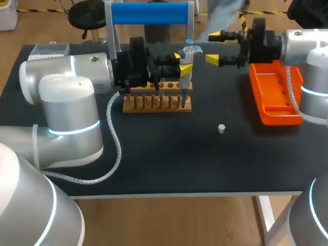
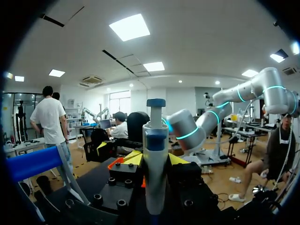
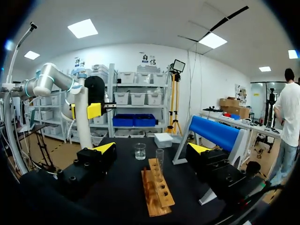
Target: Invert the test tube, pick up the pipette, mount the tip to pipette, aspirate from beaker and dispense into the tube, eject the tip, return the pipette, and cap with the stopper.
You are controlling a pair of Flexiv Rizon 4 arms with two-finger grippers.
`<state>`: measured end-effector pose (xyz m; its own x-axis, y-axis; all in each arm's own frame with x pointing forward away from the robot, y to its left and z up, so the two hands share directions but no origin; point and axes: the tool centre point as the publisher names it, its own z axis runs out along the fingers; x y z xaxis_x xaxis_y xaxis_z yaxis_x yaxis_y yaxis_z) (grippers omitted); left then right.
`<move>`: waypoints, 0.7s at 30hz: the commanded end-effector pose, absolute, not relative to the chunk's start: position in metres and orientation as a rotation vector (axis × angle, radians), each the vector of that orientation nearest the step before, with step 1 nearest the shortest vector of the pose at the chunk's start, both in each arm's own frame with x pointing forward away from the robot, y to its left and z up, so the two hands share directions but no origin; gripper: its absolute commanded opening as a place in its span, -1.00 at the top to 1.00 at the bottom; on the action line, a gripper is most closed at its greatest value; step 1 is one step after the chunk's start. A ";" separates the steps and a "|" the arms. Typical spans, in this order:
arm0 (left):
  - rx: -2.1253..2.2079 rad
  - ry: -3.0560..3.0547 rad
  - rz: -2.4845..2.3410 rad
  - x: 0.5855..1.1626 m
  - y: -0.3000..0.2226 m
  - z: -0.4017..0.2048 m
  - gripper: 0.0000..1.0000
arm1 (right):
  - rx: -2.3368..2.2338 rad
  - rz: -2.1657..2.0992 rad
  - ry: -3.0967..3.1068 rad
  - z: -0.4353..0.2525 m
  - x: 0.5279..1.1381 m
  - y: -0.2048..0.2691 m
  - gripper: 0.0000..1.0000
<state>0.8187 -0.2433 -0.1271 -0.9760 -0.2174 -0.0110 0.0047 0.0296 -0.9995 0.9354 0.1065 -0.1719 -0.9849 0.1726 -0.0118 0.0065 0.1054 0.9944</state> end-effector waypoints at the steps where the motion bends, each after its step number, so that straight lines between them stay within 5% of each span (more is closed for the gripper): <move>1: -0.224 2.126 -2.073 0.818 -0.243 -0.128 1.00 | 0.199 1.996 2.253 -0.182 0.959 0.123 -1.00; 21: -0.224 2.126 -2.073 0.818 -0.243 -0.128 1.00 | 0.272 1.842 2.304 -0.206 1.032 0.148 -1.00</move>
